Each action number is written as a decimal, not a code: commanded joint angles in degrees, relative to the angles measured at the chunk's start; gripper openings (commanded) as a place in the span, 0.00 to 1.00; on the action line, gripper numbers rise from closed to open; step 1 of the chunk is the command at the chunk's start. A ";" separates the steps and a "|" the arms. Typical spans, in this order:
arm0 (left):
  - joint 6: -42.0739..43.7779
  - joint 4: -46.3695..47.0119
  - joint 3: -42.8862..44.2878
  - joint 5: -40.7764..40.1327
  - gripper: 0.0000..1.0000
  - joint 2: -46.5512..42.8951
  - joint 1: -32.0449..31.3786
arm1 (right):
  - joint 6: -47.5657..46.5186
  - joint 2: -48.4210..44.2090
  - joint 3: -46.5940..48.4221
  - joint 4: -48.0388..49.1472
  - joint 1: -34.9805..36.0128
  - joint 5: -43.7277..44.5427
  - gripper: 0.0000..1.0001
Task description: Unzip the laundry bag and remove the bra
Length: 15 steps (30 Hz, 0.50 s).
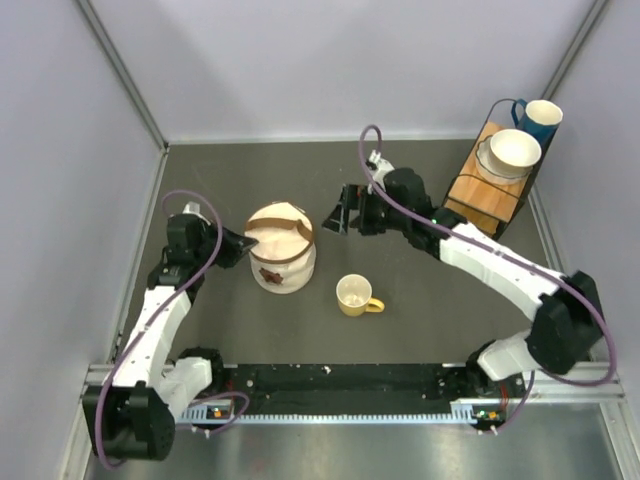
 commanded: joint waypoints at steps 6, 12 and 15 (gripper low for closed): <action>-18.94 4.24 -12.44 -4.91 0.00 -16.24 -0.33 | 18.48 13.56 3.93 18.76 3.17 -13.32 0.98; -19.20 2.48 -12.36 -4.04 0.00 -15.64 -0.41 | 19.28 17.43 5.77 21.40 7.83 -14.12 0.81; -18.59 2.83 -12.71 -3.42 0.01 -15.72 -0.59 | 19.02 17.43 5.77 21.32 7.84 -11.67 0.48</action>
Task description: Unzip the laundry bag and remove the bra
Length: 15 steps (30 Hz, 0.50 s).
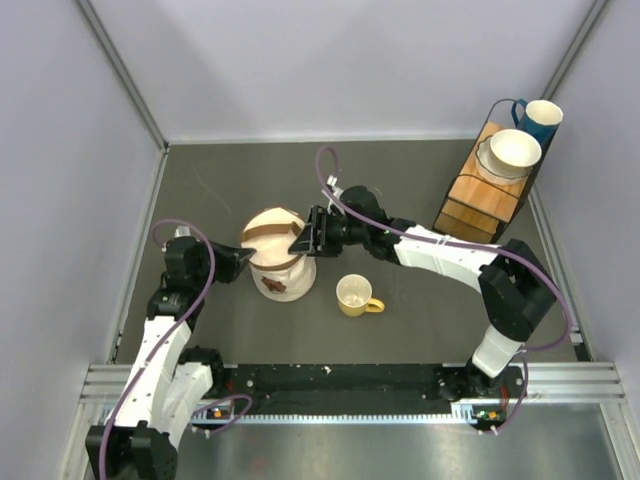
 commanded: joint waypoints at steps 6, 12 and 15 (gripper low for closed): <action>12.41 -8.63 8.68 -3.09 0.74 1.46 -0.26 | -5.40 3.09 8.66 -1.58 -2.07 -2.95 0.00; 27.97 -12.35 18.18 -3.12 0.99 3.21 1.32 | -18.76 8.88 18.32 -9.99 -8.23 -27.25 0.00; 35.35 -13.05 21.96 0.31 0.99 5.85 1.41 | -27.63 12.05 23.86 -16.93 -9.64 -36.09 0.00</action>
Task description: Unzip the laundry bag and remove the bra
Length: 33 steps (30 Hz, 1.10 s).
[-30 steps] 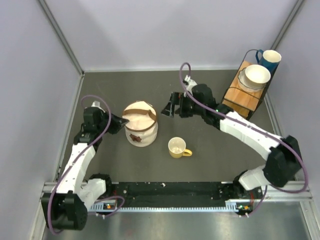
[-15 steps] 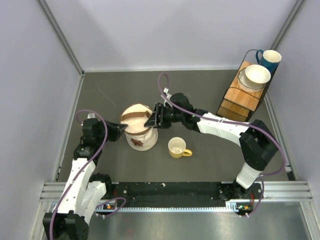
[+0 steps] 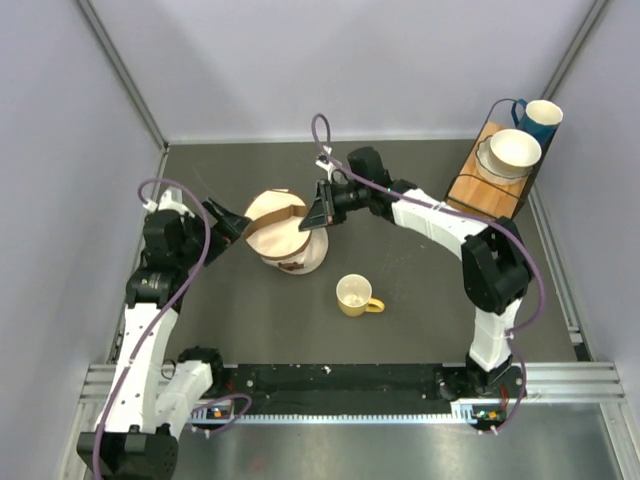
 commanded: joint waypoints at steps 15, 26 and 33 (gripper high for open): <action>18.55 15.95 2.20 30.27 0.96 15.81 0.42 | -32.67 3.01 11.03 -26.99 -1.83 -22.34 0.00; 16.95 12.11 5.53 30.27 0.00 20.23 0.42 | -27.14 4.69 16.57 -31.90 -2.45 -0.61 0.76; 7.65 8.39 4.84 11.24 0.00 11.19 0.42 | -20.55 -2.07 16.05 -32.17 -2.98 14.29 0.88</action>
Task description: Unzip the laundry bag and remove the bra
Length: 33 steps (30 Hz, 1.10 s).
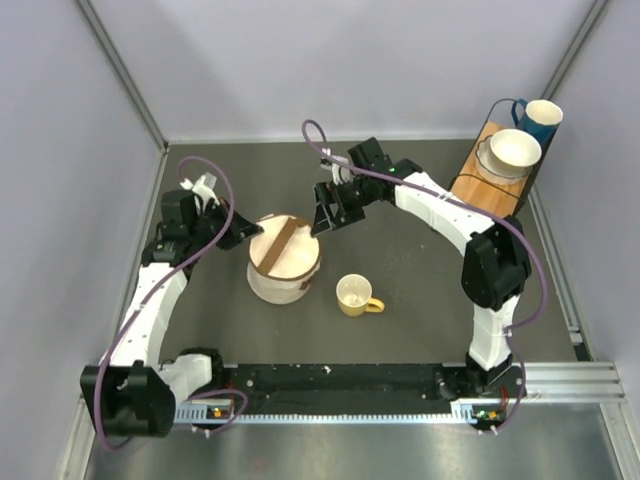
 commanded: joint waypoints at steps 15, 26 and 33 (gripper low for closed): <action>-23.35 4.98 -13.22 -21.27 0.00 -16.91 0.25 | 31.88 -10.62 -21.61 34.76 3.51 -0.35 0.88; -30.13 3.41 -20.17 -21.26 0.00 -22.97 0.25 | 36.10 -7.62 -20.46 38.98 6.59 0.61 0.75; -31.45 3.15 -22.02 -24.00 0.00 -27.12 0.25 | 36.10 -9.12 -21.52 39.07 7.38 2.37 0.42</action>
